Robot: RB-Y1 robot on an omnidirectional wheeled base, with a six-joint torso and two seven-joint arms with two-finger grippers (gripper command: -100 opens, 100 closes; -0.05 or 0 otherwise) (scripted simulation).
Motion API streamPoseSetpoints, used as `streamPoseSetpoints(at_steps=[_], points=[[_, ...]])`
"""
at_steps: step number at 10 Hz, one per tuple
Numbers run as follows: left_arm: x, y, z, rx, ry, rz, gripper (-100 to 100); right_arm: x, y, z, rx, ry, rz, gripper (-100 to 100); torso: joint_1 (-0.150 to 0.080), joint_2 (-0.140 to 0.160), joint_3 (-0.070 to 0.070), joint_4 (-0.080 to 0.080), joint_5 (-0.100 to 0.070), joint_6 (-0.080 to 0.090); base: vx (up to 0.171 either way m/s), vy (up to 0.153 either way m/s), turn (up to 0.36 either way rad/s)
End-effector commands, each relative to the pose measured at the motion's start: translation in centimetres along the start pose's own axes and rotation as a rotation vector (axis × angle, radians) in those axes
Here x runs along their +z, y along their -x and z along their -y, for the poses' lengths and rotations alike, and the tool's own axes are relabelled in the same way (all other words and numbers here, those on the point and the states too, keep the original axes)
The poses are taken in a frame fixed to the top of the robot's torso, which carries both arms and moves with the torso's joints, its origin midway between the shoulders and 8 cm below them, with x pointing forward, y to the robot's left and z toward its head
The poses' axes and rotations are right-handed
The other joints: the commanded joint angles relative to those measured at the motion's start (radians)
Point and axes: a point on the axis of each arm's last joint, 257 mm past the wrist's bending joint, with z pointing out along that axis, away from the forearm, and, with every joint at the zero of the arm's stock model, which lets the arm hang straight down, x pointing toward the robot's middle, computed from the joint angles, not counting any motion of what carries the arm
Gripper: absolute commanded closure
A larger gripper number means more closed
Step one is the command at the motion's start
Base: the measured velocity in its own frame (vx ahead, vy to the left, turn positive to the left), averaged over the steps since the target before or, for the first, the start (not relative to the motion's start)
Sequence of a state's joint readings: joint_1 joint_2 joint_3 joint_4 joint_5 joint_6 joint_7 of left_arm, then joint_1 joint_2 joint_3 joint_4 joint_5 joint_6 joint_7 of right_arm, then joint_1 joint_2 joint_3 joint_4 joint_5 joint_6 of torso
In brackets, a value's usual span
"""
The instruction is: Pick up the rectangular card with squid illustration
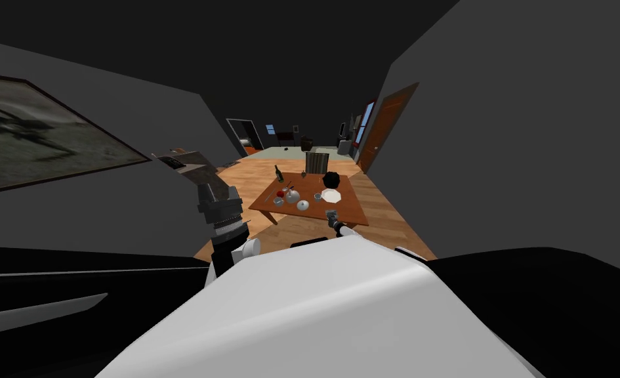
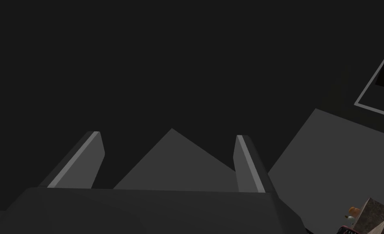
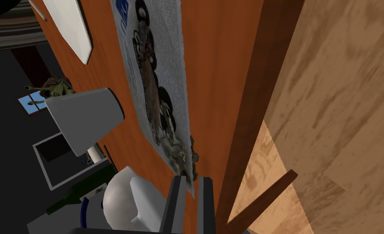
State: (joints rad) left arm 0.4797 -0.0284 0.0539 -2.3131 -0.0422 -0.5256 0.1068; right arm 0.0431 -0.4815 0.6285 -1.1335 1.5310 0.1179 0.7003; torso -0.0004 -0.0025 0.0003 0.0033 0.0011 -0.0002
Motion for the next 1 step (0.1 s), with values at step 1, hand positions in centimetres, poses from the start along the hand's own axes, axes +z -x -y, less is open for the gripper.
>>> streamPoseSetpoints(at_steps=[1], points=[[0.00,0.00,0.00,0.000,0.000,0.000,0,0.00,0.00,0.00,0.000,0.000,0.000,0,0.000,0.000,0.000,0.000,0.000,0.000,0.000,0.000,0.000]])
